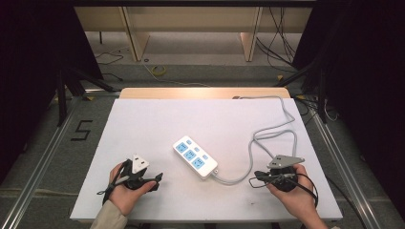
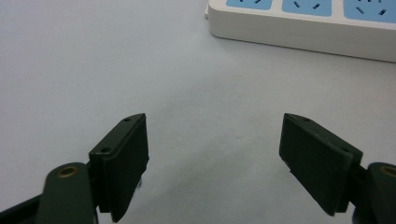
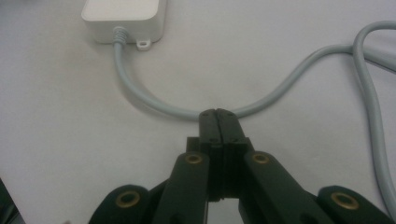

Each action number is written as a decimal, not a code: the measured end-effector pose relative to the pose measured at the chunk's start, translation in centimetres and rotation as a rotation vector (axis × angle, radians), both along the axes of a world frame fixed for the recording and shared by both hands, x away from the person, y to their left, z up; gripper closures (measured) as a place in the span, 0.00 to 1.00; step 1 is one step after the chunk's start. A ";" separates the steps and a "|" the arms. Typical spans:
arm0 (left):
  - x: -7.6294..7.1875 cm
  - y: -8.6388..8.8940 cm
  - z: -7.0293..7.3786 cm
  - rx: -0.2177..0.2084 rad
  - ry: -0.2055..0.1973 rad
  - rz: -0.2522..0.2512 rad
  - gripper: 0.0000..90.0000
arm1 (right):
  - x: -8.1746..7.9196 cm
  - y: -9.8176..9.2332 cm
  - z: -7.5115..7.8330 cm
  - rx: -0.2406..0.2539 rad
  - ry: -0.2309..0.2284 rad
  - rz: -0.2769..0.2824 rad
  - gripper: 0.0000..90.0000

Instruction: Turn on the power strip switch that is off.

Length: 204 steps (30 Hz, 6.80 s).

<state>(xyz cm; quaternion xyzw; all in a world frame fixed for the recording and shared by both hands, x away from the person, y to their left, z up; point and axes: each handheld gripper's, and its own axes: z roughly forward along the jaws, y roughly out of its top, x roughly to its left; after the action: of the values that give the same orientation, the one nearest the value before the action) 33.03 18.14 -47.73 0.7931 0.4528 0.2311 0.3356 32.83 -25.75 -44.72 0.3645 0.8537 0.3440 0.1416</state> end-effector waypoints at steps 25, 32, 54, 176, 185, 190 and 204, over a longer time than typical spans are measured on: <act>0.0 0.0 0.0 0.003 -0.003 0.003 0.26 | 0.8 2.0 1.1 0.024 0.021 0.037 1.00; 0.0 0.0 0.0 0.004 -0.005 0.004 0.26 | 0.9 2.6 1.3 0.024 0.022 0.045 1.00; 0.1 0.1 0.0 -0.003 -0.007 0.013 0.26 | 1.6 3.9 1.6 0.019 0.033 0.062 1.00; 0.0 -0.3 0.1 0.003 -0.018 0.007 0.27 | 5.8 11.2 2.9 -0.017 0.125 0.140 1.00; 0.0 -0.3 0.0 0.003 -0.019 0.006 0.27 | 6.3 11.6 3.1 -0.023 0.129 0.141 1.00; 0.0 -0.3 0.0 0.002 -0.018 0.005 0.27 | 6.5 12.0 3.1 -0.027 0.130 0.143 1.00; 0.0 -0.3 0.1 0.001 -0.015 0.005 0.27 | 7.4 13.0 3.5 -0.041 0.132 0.149 1.00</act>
<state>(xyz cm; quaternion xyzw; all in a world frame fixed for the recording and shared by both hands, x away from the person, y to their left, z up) 33.03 17.81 -47.67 0.7904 0.4519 0.2381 0.3380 40.22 -12.76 -41.24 0.3190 0.8926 0.3115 0.0666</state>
